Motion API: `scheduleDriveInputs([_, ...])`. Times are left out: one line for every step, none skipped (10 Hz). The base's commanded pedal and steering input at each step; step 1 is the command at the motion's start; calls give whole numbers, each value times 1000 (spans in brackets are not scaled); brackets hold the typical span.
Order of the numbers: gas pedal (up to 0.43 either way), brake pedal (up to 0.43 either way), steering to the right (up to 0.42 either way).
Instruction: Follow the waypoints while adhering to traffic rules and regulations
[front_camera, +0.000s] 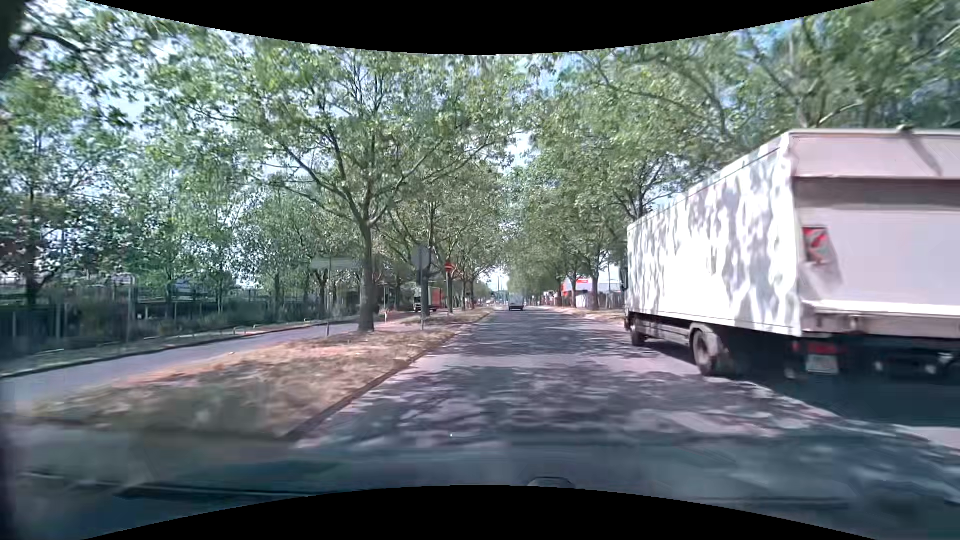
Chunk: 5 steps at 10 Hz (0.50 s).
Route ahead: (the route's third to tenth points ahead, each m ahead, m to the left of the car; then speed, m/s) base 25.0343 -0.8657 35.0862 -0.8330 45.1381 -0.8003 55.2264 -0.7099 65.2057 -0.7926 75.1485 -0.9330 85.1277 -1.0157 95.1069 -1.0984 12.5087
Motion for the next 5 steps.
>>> scheduleDriveInputs([59,0,-7])
scheduleDriveInputs([47,0,-7])
scheduleDriveInputs([20,0,-6])
scheduleDriveInputs([0,0,-4])
scheduleDriveInputs([0,0,-4])
